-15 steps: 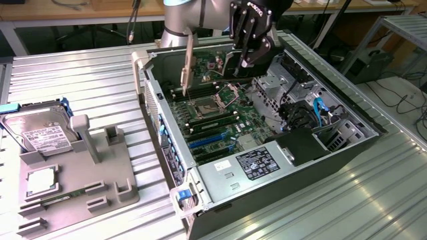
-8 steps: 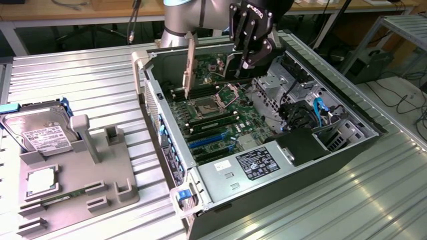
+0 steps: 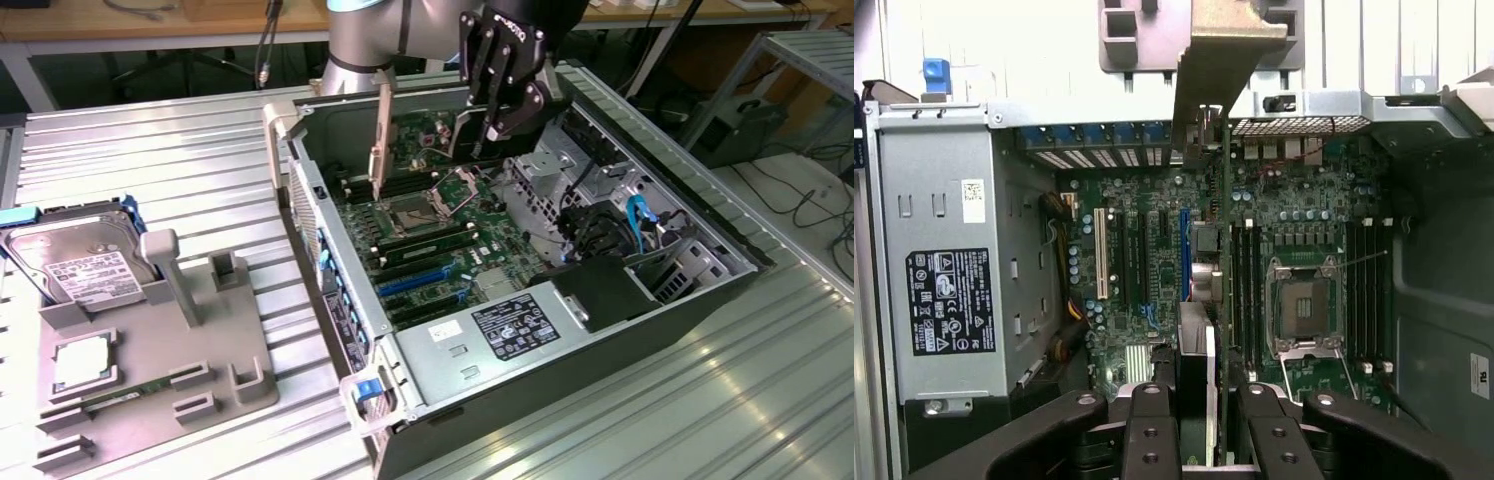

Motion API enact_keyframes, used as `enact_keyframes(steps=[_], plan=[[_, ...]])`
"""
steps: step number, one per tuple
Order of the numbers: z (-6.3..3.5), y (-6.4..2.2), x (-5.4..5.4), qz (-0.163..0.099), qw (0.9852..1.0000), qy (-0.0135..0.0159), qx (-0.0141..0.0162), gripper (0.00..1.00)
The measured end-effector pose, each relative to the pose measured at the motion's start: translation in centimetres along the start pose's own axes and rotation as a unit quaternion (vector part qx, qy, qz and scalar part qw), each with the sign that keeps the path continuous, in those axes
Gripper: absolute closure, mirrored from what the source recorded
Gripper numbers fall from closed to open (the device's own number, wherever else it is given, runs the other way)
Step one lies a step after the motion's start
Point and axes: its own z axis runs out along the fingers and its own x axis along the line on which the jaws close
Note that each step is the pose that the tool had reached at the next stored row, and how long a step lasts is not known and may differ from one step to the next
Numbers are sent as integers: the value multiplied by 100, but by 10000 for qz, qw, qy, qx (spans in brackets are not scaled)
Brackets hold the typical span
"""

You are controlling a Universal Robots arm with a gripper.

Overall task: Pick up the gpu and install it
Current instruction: 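Insert the gpu into the slot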

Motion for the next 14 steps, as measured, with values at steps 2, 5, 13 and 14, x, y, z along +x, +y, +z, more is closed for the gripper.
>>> enact_keyframes(steps=[2,5,13,14], plan=[[12,0,0,1,10000,1,13,72],[27,-2,1,-1,10000,2,28,72],[48,-8,1,0,10000,1,28,72],[50,-9,1,0,10000,2,28,72]])
